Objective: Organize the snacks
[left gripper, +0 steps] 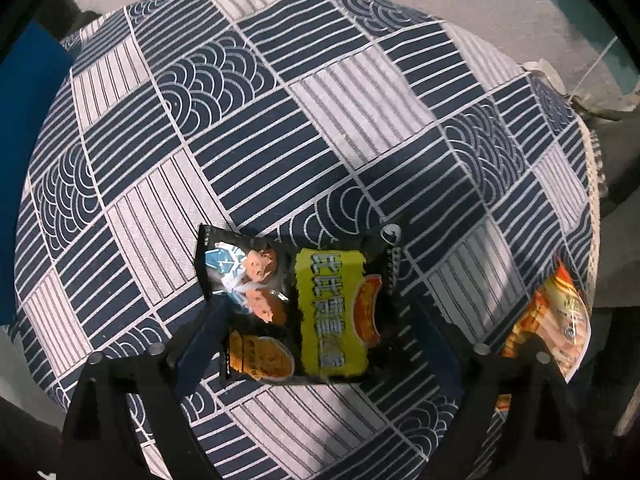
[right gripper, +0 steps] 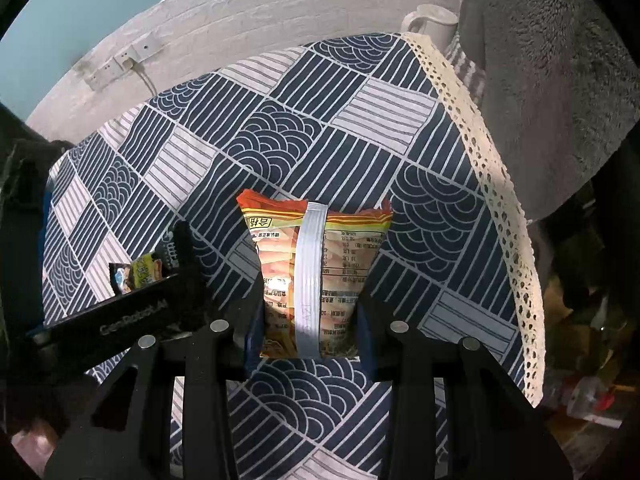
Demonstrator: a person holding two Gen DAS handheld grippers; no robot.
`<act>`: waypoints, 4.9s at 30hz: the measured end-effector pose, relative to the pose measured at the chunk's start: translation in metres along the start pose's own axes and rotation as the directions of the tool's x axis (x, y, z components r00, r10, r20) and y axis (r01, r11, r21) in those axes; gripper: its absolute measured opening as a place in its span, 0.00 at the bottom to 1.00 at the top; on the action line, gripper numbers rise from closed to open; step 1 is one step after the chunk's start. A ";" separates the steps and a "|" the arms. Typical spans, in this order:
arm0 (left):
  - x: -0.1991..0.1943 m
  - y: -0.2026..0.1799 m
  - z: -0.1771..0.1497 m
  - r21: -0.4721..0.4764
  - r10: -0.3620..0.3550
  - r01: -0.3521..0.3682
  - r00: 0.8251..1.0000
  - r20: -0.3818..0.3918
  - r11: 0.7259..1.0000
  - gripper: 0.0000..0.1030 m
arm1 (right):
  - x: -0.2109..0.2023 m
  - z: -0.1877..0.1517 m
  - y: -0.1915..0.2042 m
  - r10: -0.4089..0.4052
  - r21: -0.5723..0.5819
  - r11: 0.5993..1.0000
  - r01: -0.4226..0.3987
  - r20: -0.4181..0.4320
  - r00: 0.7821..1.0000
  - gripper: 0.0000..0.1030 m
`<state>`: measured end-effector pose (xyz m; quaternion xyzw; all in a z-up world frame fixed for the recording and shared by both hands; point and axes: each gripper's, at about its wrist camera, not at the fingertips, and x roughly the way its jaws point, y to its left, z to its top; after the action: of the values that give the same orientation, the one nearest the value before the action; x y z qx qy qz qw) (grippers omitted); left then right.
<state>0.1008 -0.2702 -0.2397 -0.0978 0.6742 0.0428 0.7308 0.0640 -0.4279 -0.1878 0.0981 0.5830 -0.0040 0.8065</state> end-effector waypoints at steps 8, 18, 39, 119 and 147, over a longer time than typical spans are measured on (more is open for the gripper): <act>0.014 -0.006 0.011 0.043 0.009 -0.009 1.000 -0.011 0.999 0.94 | 0.007 0.001 -0.001 0.003 0.014 1.000 -0.003 -0.013 1.000 0.36; 0.006 -0.004 -0.010 0.162 0.007 -0.016 0.998 0.057 0.987 0.71 | 0.004 -0.002 0.008 0.005 0.005 1.000 -0.004 -0.013 1.000 0.36; -0.048 0.051 -0.020 0.256 -0.069 0.038 0.991 0.113 0.966 0.56 | -0.028 -0.019 0.070 0.036 -0.082 0.996 -0.033 0.038 0.999 0.36; -0.217 0.450 0.009 -0.025 0.049 -0.043 0.891 0.451 0.999 0.80 | -0.108 -0.020 0.476 0.270 -0.535 0.827 -0.171 0.111 0.956 0.57; -0.264 0.410 -0.029 0.079 0.012 -0.075 0.795 0.606 0.994 0.90 | -0.201 -0.054 0.415 0.360 -0.508 0.842 -0.182 0.278 0.891 0.76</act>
<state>-0.0307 0.1433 -0.0142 -0.0273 0.4091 0.0553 0.9104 -0.0010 -0.0341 0.0491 -0.0195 0.3871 0.2350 0.8914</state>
